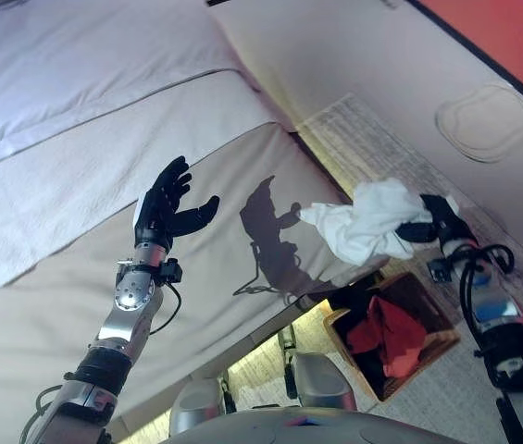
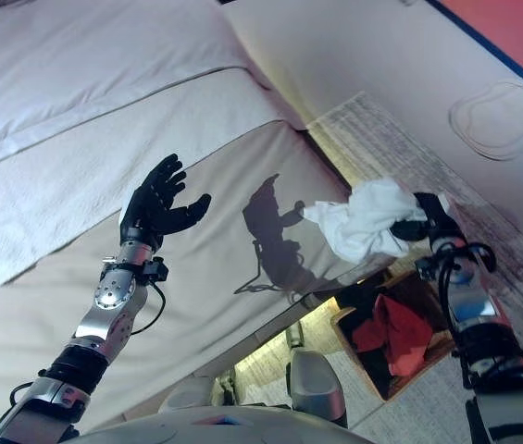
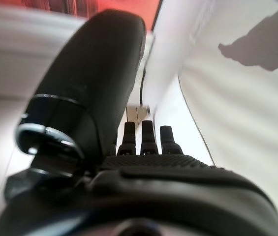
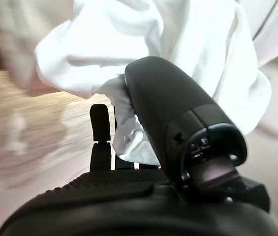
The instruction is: Pick up the clothes from the bed and place them into the basket
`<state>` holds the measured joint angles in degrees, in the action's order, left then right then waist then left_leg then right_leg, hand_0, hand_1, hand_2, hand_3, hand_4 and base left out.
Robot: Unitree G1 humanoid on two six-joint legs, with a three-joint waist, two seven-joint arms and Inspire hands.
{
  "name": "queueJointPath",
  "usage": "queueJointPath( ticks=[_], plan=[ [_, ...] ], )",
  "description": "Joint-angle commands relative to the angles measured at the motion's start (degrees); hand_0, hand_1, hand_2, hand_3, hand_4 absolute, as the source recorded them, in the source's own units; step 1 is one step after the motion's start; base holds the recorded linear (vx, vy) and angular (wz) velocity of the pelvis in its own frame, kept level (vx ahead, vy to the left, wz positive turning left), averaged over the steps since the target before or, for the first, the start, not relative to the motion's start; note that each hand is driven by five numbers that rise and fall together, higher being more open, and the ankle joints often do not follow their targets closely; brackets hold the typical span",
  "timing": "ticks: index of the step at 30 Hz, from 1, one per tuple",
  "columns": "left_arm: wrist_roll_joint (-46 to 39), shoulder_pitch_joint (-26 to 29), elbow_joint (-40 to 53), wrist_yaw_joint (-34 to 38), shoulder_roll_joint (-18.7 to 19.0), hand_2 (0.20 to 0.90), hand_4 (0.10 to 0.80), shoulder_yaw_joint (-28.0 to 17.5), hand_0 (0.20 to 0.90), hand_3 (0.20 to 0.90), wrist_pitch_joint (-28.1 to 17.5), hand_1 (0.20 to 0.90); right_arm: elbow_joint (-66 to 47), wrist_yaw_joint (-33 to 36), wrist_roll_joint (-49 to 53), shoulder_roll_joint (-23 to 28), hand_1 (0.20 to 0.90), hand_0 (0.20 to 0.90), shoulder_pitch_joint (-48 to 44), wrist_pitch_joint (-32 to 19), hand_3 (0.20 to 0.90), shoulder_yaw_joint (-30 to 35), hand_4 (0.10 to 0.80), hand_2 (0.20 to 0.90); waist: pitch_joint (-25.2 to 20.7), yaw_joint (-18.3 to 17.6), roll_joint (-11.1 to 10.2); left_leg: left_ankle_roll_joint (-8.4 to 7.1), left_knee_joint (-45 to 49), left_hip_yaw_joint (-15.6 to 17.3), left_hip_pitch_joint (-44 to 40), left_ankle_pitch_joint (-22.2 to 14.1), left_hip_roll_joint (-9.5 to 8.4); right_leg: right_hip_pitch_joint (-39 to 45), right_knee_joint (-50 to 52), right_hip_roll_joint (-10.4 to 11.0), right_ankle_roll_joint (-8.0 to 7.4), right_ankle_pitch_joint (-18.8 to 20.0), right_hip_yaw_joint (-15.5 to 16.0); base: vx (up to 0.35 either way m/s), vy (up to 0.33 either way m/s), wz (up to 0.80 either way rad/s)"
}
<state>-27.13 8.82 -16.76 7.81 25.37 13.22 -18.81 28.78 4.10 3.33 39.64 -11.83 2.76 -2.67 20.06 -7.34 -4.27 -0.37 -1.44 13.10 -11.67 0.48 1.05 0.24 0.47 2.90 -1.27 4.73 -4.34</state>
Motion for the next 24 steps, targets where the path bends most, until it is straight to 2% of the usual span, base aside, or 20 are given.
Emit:
queueJointPath(
  ticks=[1,5,11,17,19,24],
  plan=[
    [-1.73,-0.59,-0.63,-2.78,-2.04,0.900,0.800,-0.46,0.900,0.900,-3.74,0.900,-1.54,0.58,2.07,5.40,0.300,0.300,0.73,-6.35,0.200,3.45,0.100,0.300,-7.37,-2.33,1.76,0.12,4.92,-0.04,5.20,-6.57,3.76,-2.99,4.79,2.47,-4.35,-2.34,-0.68,-0.011,0.003,-0.38],
    [-2.13,-0.74,-0.72,-3.61,-2.81,0.900,0.800,-0.55,0.900,0.900,-3.07,0.900,0.89,-0.18,2.82,5.39,0.300,0.300,3.72,-6.25,0.200,5.47,0.100,0.300,-7.72,-4.52,2.36,0.08,5.57,2.56,4.41,-7.56,4.12,-3.57,4.38,2.27,-4.53,-1.74,-2.33,-0.002,-0.011,-0.28],
    [-1.78,0.71,-0.99,-3.77,-3.61,0.900,0.800,0.61,0.900,0.900,-2.43,0.900,6.29,0.71,3.20,5.14,0.300,0.300,4.01,-6.31,0.200,5.99,0.100,0.300,-7.28,-6.44,3.79,-0.06,6.64,4.23,4.28,-8.82,4.36,-4.83,4.73,2.06,-4.65,-1.62,-3.62,-0.047,-0.036,-0.21],
    [-2.31,2.74,-1.08,-2.93,-4.60,0.900,0.800,2.79,0.900,0.900,-2.81,0.900,14.00,2.26,0.48,6.41,0.300,0.300,0.81,-5.19,0.200,4.33,0.100,0.300,-5.88,-6.93,6.10,-0.32,7.25,4.68,4.75,-9.25,4.01,-5.76,4.59,2.27,-4.46,-1.68,-3.54,-0.091,-0.012,-0.18],
    [-2.79,4.04,-1.69,-2.52,-5.32,0.900,0.800,4.08,0.900,0.900,-3.12,0.900,18.04,3.08,-0.68,7.33,0.300,0.300,-2.69,-4.31,0.200,2.79,0.100,0.300,-4.93,-7.15,7.55,-0.51,7.76,4.90,5.09,-9.41,3.78,-6.65,5.19,2.52,-4.35,-1.87,-2.99,-0.106,0.021,-0.06],
    [-3.03,5.73,-1.56,-1.66,-6.03,0.900,0.800,6.01,0.900,0.900,-4.05,0.900,23.07,4.51,-2.56,8.01,0.300,0.300,-7.82,-3.86,0.200,0.29,0.100,0.300,-3.17,-6.99,9.91,-0.47,7.29,3.81,6.14,-8.80,2.65,-7.20,5.09,2.87,-4.25,-1.79,-2.91,-0.089,0.036,-0.06]
  ],
)
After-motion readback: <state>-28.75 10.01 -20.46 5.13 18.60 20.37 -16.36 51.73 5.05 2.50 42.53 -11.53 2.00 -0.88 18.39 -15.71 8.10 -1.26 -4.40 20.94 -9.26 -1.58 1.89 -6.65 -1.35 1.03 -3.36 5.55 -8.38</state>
